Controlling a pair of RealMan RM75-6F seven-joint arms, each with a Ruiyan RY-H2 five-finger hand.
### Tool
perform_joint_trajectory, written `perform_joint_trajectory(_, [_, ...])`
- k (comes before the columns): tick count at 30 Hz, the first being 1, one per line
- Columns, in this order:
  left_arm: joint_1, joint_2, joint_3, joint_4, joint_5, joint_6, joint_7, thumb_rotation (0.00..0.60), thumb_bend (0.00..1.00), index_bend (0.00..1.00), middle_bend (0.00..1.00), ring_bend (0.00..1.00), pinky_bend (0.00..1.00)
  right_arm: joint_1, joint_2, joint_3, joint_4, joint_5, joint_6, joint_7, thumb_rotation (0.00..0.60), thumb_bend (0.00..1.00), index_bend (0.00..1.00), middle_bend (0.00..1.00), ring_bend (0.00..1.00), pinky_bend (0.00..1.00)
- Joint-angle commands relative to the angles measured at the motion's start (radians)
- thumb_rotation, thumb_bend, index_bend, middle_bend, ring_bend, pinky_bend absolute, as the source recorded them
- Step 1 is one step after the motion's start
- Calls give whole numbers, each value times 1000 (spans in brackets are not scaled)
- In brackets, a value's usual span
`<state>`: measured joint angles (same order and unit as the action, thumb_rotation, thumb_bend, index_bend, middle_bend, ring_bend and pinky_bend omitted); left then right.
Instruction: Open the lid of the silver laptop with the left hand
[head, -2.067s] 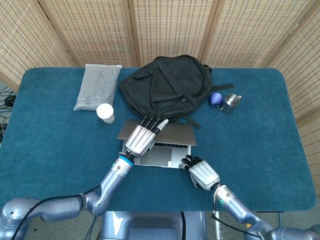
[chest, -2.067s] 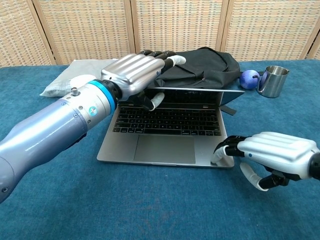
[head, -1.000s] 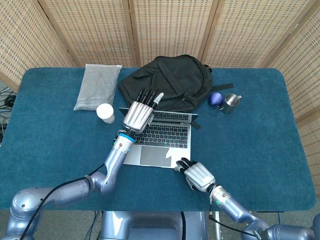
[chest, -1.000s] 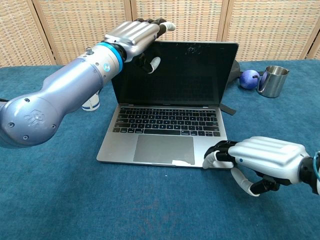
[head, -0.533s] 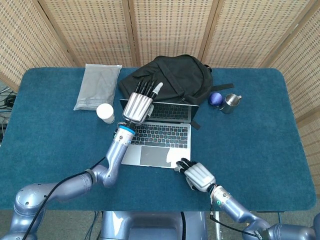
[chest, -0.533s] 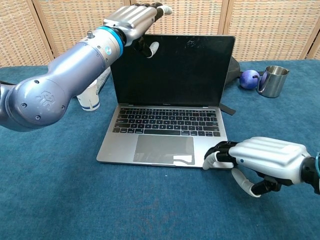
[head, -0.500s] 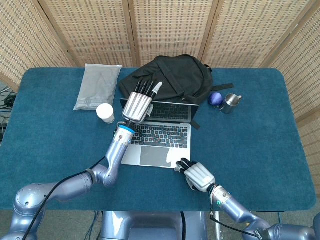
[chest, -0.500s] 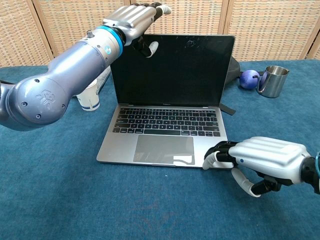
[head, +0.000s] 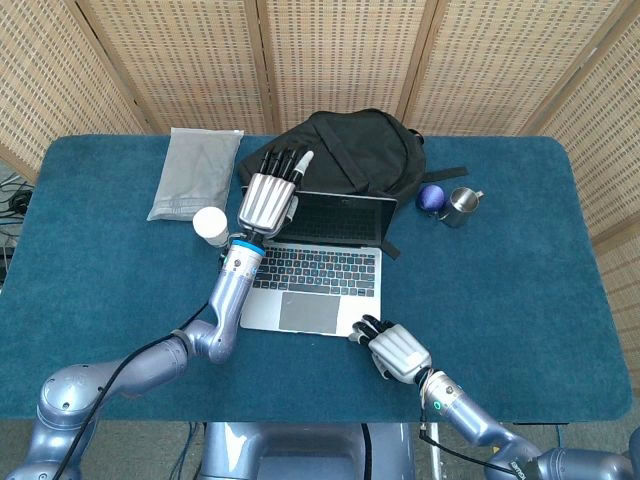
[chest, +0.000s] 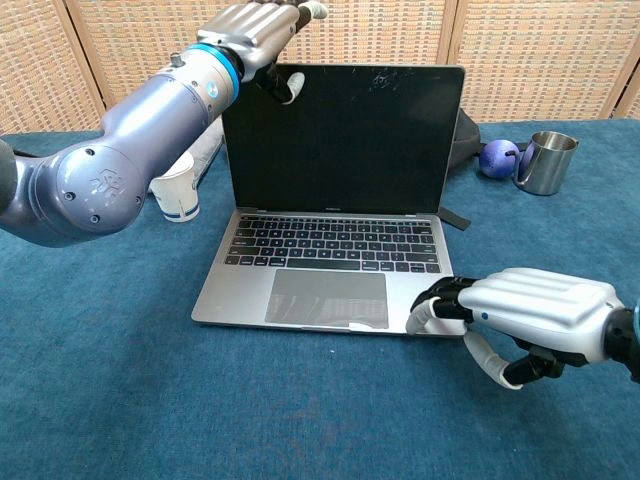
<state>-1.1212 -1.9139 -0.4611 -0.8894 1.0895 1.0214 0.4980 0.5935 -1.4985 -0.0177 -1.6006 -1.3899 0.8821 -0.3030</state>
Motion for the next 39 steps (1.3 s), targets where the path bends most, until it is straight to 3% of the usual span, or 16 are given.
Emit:
perform_joint_trajectory(1, [0,19,4,-24,16,11,-25,600,538,0,0,0,0,-2,4,-3,-5,-5,5,3,600,878,194,128,70,175])
perform_joint_trajectory(9, [36,104,20,-172,30,32,-23,600,537,0,0,0,0,-5,12,-6,-24,-14,19,-1,600,878,194,128,70,175])
perform_joint_trajectory(12, [63,169,28,-280,56,53,-40,600,529,0,0,0,0,-11,37,2,-55,-31,51,8,600,878,194,128,70,175])
perform_joint_trajectory(18, [152,354,36,-525,118,131,-66,600,465,0,0,0,0,-45,170,34,-165,-87,173,61,600,876,194,122,70,175])
perform_joint_trajectory(20, [196,426,36,-610,111,150,-76,600,366,0,0,0,0,-70,225,37,-188,-115,229,86,600,843,194,114,70,175])
perform_joint_trajectory(22, [239,486,42,-670,107,170,-89,600,240,0,0,0,0,-97,262,38,-191,-135,284,115,600,766,194,106,63,175])
perform_joint_trajectory(23, [269,524,50,-704,103,182,-100,600,159,0,0,0,0,-117,281,38,-185,-146,322,138,600,673,194,99,54,172])
perform_joint_trajectory(25, [329,590,68,-763,94,203,-131,600,50,0,0,0,0,-154,304,39,-161,-155,386,181,600,423,192,83,30,150])
perform_joint_trajectory(27, [387,643,89,-814,86,225,-167,600,4,0,0,0,0,-190,309,46,-127,-149,446,212,600,106,166,40,5,89])
perform_joint_trajectory(28, [418,666,101,-838,86,243,-189,600,0,0,0,0,0,-209,306,51,-106,-141,475,221,600,46,152,25,1,67])
perform_joint_trajectory(29, [460,691,122,-862,91,265,-218,600,0,0,0,0,0,-233,301,56,-82,-129,509,231,600,4,133,8,0,36])
perform_joint_trajectory(34, [637,773,228,-959,93,351,-333,600,0,0,0,0,0,-328,280,67,-35,-69,616,252,600,0,59,0,0,0])
perform_joint_trajectory(39, [774,835,363,-1036,128,418,-303,600,0,0,0,0,0,-400,274,64,-66,-61,707,233,600,0,28,0,0,0])
